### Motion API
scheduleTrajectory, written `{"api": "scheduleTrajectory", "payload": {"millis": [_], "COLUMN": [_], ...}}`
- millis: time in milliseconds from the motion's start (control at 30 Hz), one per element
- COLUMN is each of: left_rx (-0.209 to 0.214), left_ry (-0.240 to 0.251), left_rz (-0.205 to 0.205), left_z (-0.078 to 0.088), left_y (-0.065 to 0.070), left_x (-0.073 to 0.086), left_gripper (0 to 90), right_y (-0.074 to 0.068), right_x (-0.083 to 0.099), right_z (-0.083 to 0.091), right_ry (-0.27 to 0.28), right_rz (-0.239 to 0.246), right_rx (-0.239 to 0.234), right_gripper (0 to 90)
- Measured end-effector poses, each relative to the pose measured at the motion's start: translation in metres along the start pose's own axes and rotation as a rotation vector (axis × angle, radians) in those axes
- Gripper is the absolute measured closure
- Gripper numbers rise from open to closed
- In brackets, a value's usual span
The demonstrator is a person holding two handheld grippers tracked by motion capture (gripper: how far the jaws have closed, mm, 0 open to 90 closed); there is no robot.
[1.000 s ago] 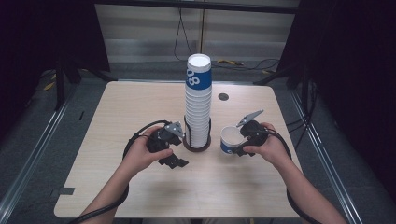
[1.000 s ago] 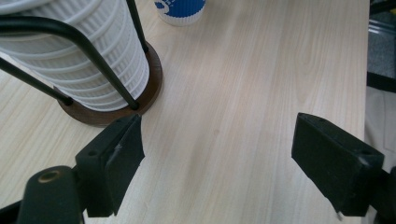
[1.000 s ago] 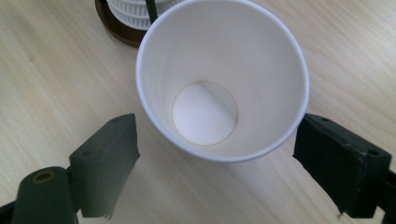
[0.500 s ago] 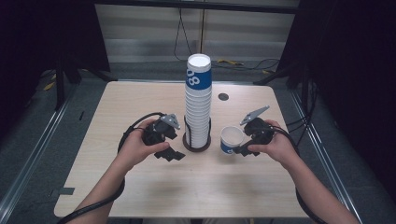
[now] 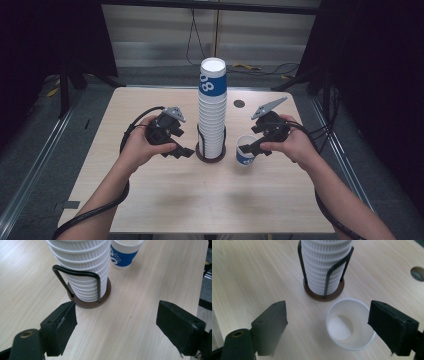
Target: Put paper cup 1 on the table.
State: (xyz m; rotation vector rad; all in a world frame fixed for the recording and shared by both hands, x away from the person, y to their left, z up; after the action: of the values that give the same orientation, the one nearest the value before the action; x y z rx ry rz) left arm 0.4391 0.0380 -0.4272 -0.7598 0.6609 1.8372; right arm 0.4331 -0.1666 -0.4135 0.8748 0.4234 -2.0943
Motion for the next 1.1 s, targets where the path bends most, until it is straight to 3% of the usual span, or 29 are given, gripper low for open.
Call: {"api": "scheduleTrajectory", "payload": {"millis": [100, 200, 233, 267, 467, 533, 767, 1100], "left_rx": [-0.005, -0.006, -0.013, -0.015, -0.030, -0.026, -0.028, -0.030], "left_ry": [0.016, 0.002, 0.015, 0.004, 0.022, 0.012, 0.025, 0.035], "left_rz": [0.012, -0.007, 0.009, -0.003, 0.015, -0.007, 0.001, -0.020], "left_z": [0.001, 0.004, 0.003, 0.005, 0.009, 0.010, 0.012, 0.015], "left_y": [-0.001, -0.005, -0.005, -0.007, -0.012, -0.013, -0.014, -0.015], "left_x": [-0.003, -0.003, -0.005, -0.005, -0.013, -0.014, -0.024, -0.034], "left_gripper": [16.7, 16.7, 16.7, 16.7, 16.7, 16.7, 16.7, 16.7], "right_y": [-0.003, -0.005, -0.004, -0.004, -0.003, -0.003, -0.006, -0.002], "right_x": [-0.014, -0.025, -0.029, -0.031, -0.052, -0.060, -0.082, -0.113], "right_z": [0.002, 0.002, 0.002, 0.002, 0.007, 0.010, 0.012, 0.022], "right_ry": [0.024, 0.036, 0.036, 0.038, 0.075, 0.090, 0.099, 0.152], "right_rz": [0.005, 0.002, 0.012, 0.010, 0.008, 0.003, 0.027, 0.014], "right_rx": [-0.010, -0.022, -0.015, -0.013, -0.023, -0.027, -0.022, -0.006], "right_gripper": [14.8, 14.7, 14.7, 14.7, 14.5, 14.5, 13.4, 13.2]}}
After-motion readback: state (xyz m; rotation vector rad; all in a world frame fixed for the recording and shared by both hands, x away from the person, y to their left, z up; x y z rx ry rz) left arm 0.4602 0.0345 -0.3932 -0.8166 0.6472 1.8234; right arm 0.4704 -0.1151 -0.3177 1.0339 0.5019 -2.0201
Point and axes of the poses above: each handheld gripper's, and its own axes: z roughly backward along the jaws, x roughly out of its underside, y roughly to its right, the point moved 10 cm from there along -z, roughly forward along the jaws, and after that the axes turned 9 degrees about y, right-handed, at the moved point
